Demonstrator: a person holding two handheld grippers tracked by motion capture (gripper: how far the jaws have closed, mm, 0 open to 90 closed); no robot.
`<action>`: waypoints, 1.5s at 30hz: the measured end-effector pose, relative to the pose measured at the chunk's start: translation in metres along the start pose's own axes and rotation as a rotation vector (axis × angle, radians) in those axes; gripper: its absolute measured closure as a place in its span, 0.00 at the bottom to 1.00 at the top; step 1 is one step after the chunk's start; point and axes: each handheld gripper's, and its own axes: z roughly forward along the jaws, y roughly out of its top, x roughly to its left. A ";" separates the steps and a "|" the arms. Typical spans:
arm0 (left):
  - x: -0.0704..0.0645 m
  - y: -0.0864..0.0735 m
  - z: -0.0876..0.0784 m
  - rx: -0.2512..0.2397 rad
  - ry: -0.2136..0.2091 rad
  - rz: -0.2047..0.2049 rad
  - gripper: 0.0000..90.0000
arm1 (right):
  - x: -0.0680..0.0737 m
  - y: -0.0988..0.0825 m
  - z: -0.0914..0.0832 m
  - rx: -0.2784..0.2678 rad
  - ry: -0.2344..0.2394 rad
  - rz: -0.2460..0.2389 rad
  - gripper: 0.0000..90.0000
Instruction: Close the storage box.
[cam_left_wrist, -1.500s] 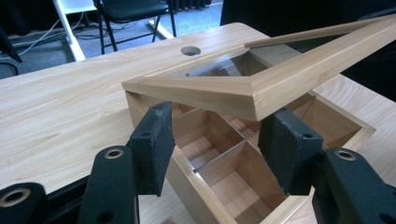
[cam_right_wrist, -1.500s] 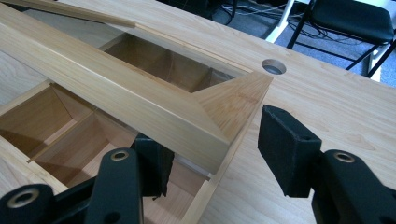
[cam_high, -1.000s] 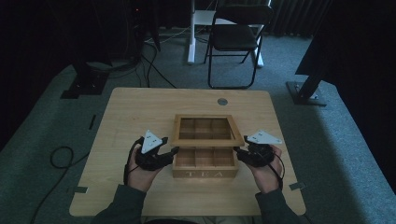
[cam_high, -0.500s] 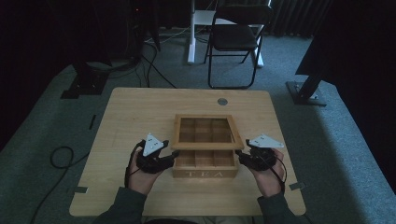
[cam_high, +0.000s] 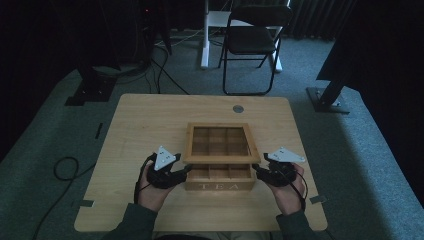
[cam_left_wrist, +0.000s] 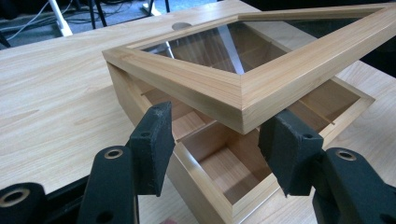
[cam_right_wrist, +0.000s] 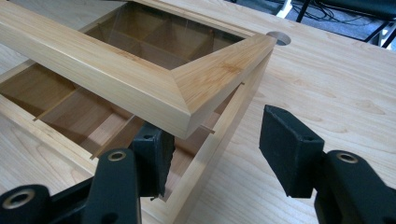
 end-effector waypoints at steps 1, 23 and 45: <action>0.000 0.000 0.000 0.000 0.000 0.000 0.50 | 0.000 0.000 0.000 0.000 0.000 0.000 0.50; -0.004 -0.014 0.003 0.019 0.001 -0.013 0.50 | 0.003 -0.015 0.002 0.017 0.029 0.018 0.51; -0.009 -0.028 0.008 0.051 0.011 -0.002 0.49 | 0.003 -0.030 0.005 0.040 0.035 0.034 0.50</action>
